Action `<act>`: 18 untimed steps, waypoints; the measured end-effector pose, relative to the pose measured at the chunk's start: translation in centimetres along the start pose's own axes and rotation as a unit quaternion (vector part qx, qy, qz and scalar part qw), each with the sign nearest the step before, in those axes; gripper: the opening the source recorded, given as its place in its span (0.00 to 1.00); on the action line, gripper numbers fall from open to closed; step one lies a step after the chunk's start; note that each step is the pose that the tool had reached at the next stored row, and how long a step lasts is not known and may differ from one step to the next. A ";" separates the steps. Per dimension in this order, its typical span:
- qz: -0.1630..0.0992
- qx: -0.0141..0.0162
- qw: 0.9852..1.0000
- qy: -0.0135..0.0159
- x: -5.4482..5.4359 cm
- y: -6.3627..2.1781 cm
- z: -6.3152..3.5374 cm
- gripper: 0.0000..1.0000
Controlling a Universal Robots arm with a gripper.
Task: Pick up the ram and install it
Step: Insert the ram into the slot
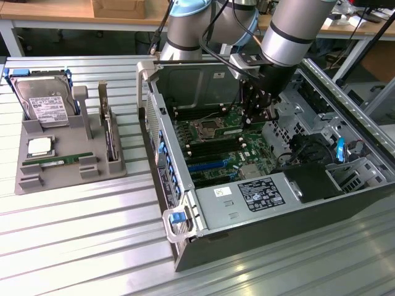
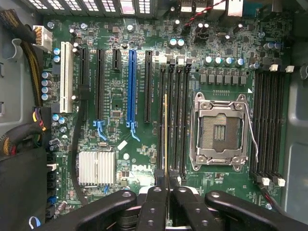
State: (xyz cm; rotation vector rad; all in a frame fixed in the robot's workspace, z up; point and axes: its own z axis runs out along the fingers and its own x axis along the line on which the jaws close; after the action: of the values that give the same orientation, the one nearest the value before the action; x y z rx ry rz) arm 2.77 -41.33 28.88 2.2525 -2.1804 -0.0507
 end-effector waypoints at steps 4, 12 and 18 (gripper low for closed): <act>0.000 0.000 1.000 0.000 0.0 0.00 0.17 0.12; 0.000 0.000 1.000 0.000 0.0 -0.01 0.49 0.12; 0.000 0.000 1.000 0.000 0.0 -0.02 0.70 0.12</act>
State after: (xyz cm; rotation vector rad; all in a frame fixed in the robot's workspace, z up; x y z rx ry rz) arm 2.77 -41.33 28.18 2.2525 -2.1804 -0.0507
